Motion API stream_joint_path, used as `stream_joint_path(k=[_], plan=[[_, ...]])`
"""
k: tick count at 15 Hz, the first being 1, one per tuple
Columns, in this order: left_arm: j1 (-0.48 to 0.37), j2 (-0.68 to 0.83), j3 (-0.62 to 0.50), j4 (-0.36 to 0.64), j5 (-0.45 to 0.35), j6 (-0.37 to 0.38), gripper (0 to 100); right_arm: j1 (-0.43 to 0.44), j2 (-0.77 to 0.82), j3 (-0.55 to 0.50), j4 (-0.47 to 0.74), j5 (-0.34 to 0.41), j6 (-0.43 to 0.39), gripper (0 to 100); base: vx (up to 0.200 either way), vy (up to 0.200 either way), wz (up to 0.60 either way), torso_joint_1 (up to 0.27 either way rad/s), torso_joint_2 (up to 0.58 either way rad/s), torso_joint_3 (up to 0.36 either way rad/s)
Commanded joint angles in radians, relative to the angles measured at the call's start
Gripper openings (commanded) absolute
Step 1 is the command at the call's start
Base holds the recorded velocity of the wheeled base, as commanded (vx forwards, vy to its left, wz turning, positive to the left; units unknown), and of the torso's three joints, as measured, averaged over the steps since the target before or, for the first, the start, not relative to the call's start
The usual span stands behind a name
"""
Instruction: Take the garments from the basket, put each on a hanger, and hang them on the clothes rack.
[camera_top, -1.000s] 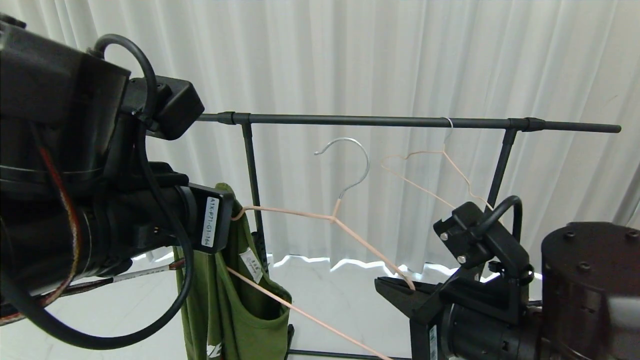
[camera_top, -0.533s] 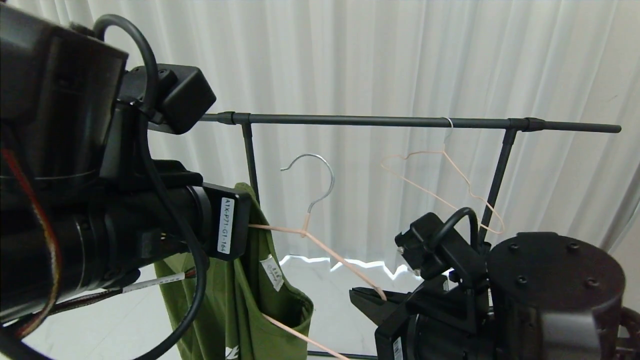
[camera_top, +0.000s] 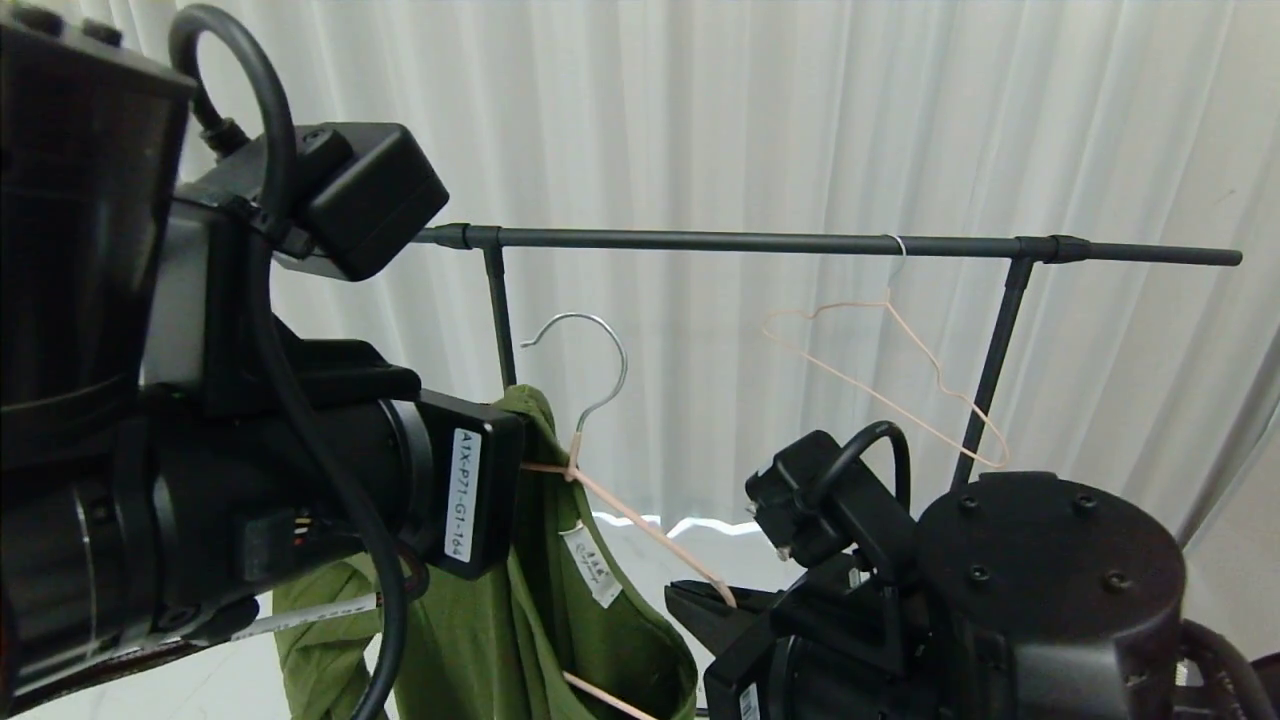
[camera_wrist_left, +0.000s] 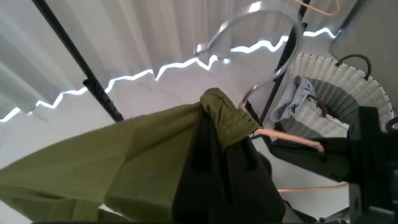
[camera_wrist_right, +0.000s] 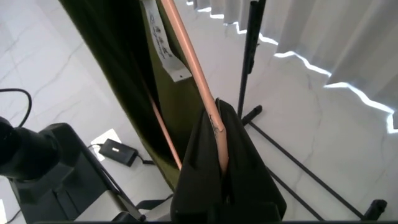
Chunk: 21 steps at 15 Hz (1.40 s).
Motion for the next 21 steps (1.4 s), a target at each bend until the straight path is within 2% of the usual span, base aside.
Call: stream_joint_path(k=[1,4,8,9,12,14,17,18,19,20,21], plan=[[-0.009,-0.020,0.028,0.000,0.003,-0.002,0,-0.002,-0.018,-0.002,-0.016,-0.003,0.001,0,0.000,0.000,0.00,0.000,0.00,0.000],[-0.027,-0.024,0.028,-0.007,0.003,0.000,0,-0.002,-0.041,-0.015,-0.037,-0.059,-0.001,0,0.000,0.000,0.00,0.000,0.00,0.000],[-0.028,-0.027,0.028,-0.007,0.003,0.003,0,-0.007,-0.085,-0.022,-0.037,-0.073,-0.006,0,0.000,0.000,0.00,0.000,0.00,0.000],[-0.028,-0.027,0.028,-0.007,0.003,0.003,100,-0.007,-0.096,-0.022,-0.037,-0.081,-0.010,0,0.000,0.000,0.00,0.000,0.00,0.000],[-0.052,-0.046,0.037,-0.007,0.003,0.003,100,-0.011,-0.119,-0.019,-0.039,-0.105,-0.013,0,0.000,0.000,0.00,0.000,0.00,0.000],[-0.078,-0.095,0.092,-0.007,0.004,0.015,100,-0.030,-0.142,-0.012,-0.039,-0.131,-0.022,0,0.000,0.000,0.00,0.000,0.00,0.000],[-0.088,-0.211,0.163,-0.008,0.000,0.165,100,-0.070,-0.205,0.071,-0.039,-0.122,-0.114,0,0.000,0.000,0.00,0.000,0.00,0.000],[-0.064,-0.256,0.176,-0.008,-0.019,0.244,100,-0.070,-0.240,0.122,-0.039,-0.110,-0.139,0,0.000,0.000,0.00,0.000,0.00,0.000],[-0.045,-0.276,0.183,-0.007,-0.045,0.285,100,-0.068,-0.260,0.151,-0.039,-0.099,-0.148,0,0.000,0.000,0.00,0.000,0.00,0.000],[-0.005,-0.325,0.202,-0.007,-0.125,0.376,100,-0.067,-0.314,0.219,-0.037,-0.070,-0.179,0,0.000,0.000,0.00,0.000,0.00,0.000],[0.041,-0.343,0.232,-0.008,-0.184,0.434,100,-0.064,-0.351,0.269,-0.037,-0.047,-0.208,0,0.000,0.000,0.00,0.000,0.00,0.000]])
